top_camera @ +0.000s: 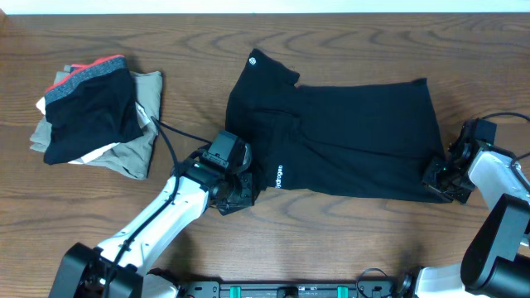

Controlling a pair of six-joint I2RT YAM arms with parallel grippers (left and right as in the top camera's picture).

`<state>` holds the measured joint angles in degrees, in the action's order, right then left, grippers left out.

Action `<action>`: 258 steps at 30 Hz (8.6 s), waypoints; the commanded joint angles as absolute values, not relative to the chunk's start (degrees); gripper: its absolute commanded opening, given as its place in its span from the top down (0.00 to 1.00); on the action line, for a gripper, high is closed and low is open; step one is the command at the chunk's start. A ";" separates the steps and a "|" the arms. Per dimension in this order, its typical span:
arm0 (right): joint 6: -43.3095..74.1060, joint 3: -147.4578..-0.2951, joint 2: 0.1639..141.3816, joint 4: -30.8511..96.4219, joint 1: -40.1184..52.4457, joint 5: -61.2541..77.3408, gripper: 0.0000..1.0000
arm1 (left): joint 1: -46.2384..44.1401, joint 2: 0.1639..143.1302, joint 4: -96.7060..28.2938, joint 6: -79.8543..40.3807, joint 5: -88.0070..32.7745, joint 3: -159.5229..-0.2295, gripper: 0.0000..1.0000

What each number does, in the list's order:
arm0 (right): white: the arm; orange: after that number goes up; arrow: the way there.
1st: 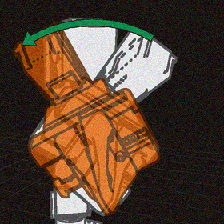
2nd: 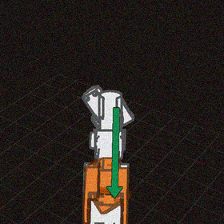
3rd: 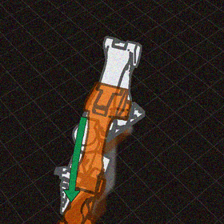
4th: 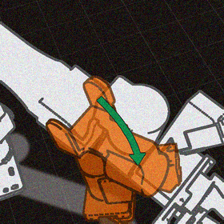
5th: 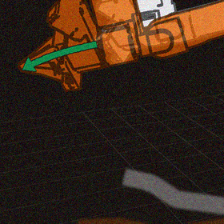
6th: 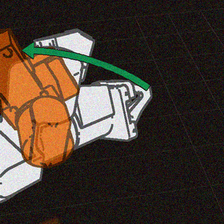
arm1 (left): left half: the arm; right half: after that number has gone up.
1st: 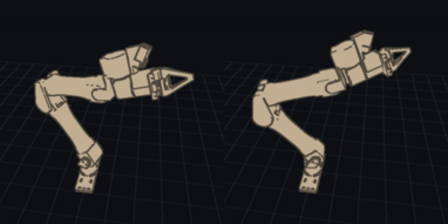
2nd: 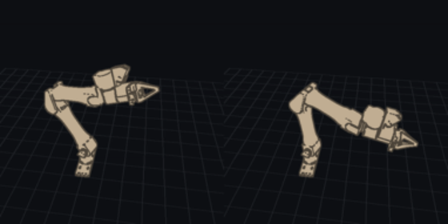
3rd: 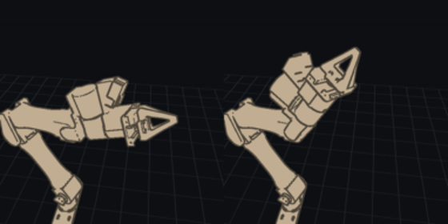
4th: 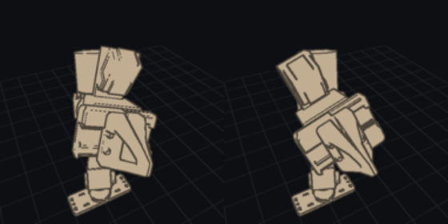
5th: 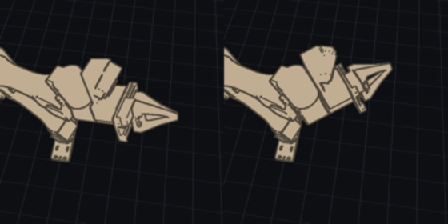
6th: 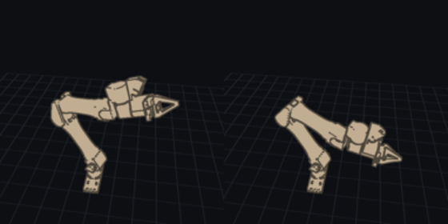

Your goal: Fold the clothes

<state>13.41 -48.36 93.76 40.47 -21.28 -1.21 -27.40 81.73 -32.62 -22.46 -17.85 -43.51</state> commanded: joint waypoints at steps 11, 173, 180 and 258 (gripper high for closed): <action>13.67 -48.29 93.91 40.69 -21.37 -0.99 0.81 | -27.57 88.44 -33.43 -21.65 -12.29 -42.44 0.93; 7.22 -52.36 91.79 39.29 -21.30 9.67 0.91 | -10.31 91.39 -42.61 -25.12 -0.32 -41.91 0.64; 7.44 -46.35 91.85 33.85 -21.30 9.65 0.90 | -10.31 83.42 -42.54 -25.10 -1.08 -41.93 0.48; 15.05 -41.91 90.80 37.06 -21.45 1.65 0.86 | -4.19 84.68 -39.11 -14.17 -7.03 -45.10 0.60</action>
<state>10.63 -43.11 90.74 34.87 -21.26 8.88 -4.84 87.42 -37.74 -14.72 -9.82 -42.63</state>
